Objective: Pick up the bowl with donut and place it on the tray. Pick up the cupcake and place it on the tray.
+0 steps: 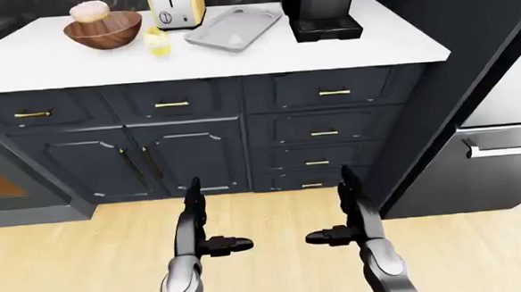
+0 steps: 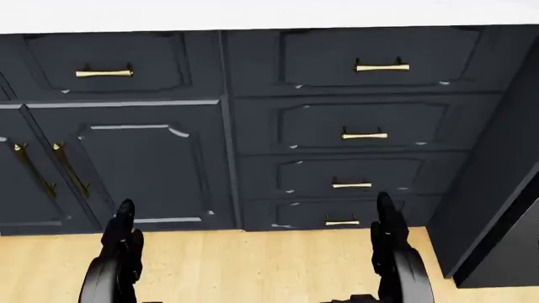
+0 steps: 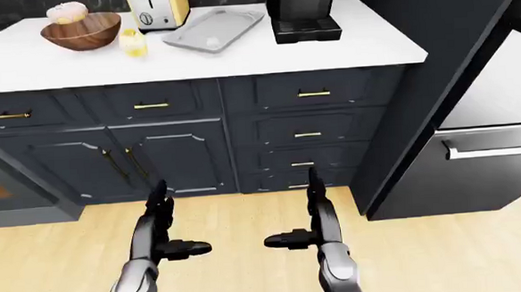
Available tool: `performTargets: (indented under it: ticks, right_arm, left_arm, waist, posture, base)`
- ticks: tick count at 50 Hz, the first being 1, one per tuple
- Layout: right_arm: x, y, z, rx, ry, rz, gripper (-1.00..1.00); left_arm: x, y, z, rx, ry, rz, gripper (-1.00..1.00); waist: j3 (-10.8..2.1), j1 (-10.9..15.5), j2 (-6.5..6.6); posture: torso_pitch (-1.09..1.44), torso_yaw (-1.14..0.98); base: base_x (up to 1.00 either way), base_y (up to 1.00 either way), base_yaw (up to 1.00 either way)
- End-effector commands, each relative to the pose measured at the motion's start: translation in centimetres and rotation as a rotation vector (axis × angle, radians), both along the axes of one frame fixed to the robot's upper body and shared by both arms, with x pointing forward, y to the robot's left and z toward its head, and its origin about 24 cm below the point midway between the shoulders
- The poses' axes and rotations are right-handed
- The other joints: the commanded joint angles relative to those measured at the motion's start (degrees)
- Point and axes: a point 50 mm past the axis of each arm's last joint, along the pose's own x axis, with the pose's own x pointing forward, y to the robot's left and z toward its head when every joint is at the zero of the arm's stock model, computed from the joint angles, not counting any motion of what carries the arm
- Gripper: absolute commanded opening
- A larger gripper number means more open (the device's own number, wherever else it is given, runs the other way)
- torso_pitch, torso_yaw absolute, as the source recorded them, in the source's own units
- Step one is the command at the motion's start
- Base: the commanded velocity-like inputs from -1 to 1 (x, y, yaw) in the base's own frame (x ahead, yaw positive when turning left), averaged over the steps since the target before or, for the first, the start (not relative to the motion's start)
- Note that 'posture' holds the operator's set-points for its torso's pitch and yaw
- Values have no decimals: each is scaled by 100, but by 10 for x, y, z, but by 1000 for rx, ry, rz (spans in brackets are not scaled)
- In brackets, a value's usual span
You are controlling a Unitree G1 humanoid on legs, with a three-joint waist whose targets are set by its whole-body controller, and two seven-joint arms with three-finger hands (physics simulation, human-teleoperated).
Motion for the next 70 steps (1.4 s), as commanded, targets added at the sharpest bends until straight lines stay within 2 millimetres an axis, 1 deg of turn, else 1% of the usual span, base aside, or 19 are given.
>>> performTargets:
  ticks: [1, 3, 4, 5, 7, 8, 13, 28, 33, 36, 39, 45, 49, 50, 51, 62, 64, 67, 70]
  right_arm:
    - [9, 3, 32, -9, -166, 21, 100]
    - [8, 4, 32, -10, -166, 22, 100]
    - [8, 4, 32, -10, -165, 24, 100]
    - [8, 4, 33, -7, -168, 23, 100]
    - [8, 4, 33, -8, -169, 23, 100]
    - [8, 4, 33, -9, -169, 22, 100]
    - [12, 1, 41, -18, -175, 16, 100]
    - [19, 7, 130, -80, -296, 40, 100]
    - [20, 7, 141, -52, -337, 28, 100]
    - [22, 8, 139, -43, -335, 29, 100]
    - [24, 6, 137, -27, -339, 25, 100]
    - [23, 7, 137, -10, -347, 33, 100]
    - [22, 8, 138, -4, -351, 36, 100]
    - [22, 8, 138, -5, -350, 39, 100]
    - [22, 8, 138, -5, -350, 40, 100]
    - [21, 12, 139, 8, -358, 60, 100]
    - [21, 12, 139, 11, -359, 63, 100]
    - [21, 14, 139, 18, -363, 68, 100]
    - [21, 14, 138, 18, -362, 70, 100]
  left_arm:
    - [9, -4, 33, -6, -179, -15, 100]
    - [7, -5, 34, -10, -184, -16, 100]
    - [6, -6, 33, -11, -182, -18, 100]
    - [6, -7, 33, -11, -180, -21, 100]
    - [6, -7, 34, -13, -181, -23, 100]
    - [5, -8, 34, -13, -182, -23, 100]
    - [6, -10, 45, 3, -189, -45, 100]
    - [6, -4, 148, -4, -316, -62, 100]
    - [5, -4, 171, 6, -341, -69, 100]
    - [7, -2, 182, 15, -354, -65, 100]
    - [6, 0, 188, 23, -361, -55, 100]
    - [4, 2, 183, 27, -355, -47, 100]
    - [3, 1, 185, 31, -357, -47, 100]
    - [3, 1, 186, 33, -359, -48, 100]
    - [3, 1, 186, 33, -359, -48, 100]
    - [1, 5, 182, 39, -358, -36, 100]
    - [2, 6, 181, 39, -358, -33, 100]
    - [3, 6, 180, 42, -357, -33, 100]
    - [3, 6, 180, 43, -356, -33, 100]
  waist:
    - [-5, -12, -45]
    - [-354, 43, -9]
    - [-299, 44, -8]
    - [-96, 35, -40]
    - [-395, 41, -48]
    - [-428, 44, -48]
    - [-448, 45, -34]
    - [-541, 52, -19]
    - [-593, 42, 43]
    - [-414, 8, -190]
    - [-466, -24, -289]
    - [-323, -102, 48]
    - [-545, -147, 667]
    - [-417, -37, 501]
    - [-334, -83, 476]
    - [-342, -37, -293]
    - [-324, -95, -233]
    - [-451, -76, -317]
    - [-344, -104, -98]
  posture:
    - [0, 0]
    - [0, 0]
    - [0, 0]
    - [0, 0]
    - [0, 0]
    - [0, 0]
    - [0, 0]
    - [0, 0]
    - [0, 0]
    - [0, 0]
    - [0, 0]
    - [0, 0]
    - [0, 0]
    - [0, 0]
    - [0, 0]
    - [0, 0]
    - [0, 0]
    - [0, 0]
    - [0, 0]
  base:
    - [0, 0, 0]
    - [0, 0, 0]
    - [0, 0, 0]
    - [0, 0, 0]
    - [0, 0, 0]
    - [0, 0, 0]
    - [0, 0, 0]
    - [0, 0, 0]
    - [0, 4, 0]
    - [0, 41, 0]
    - [0, 65, 0]
    - [0, 66, 0]
    - [0, 66, 0]
    - [0, 65, 0]
    - [0, 66, 0]
    - [0, 66, 0]
    - [0, 66, 0]
    - [0, 65, 0]
    - [0, 63, 0]
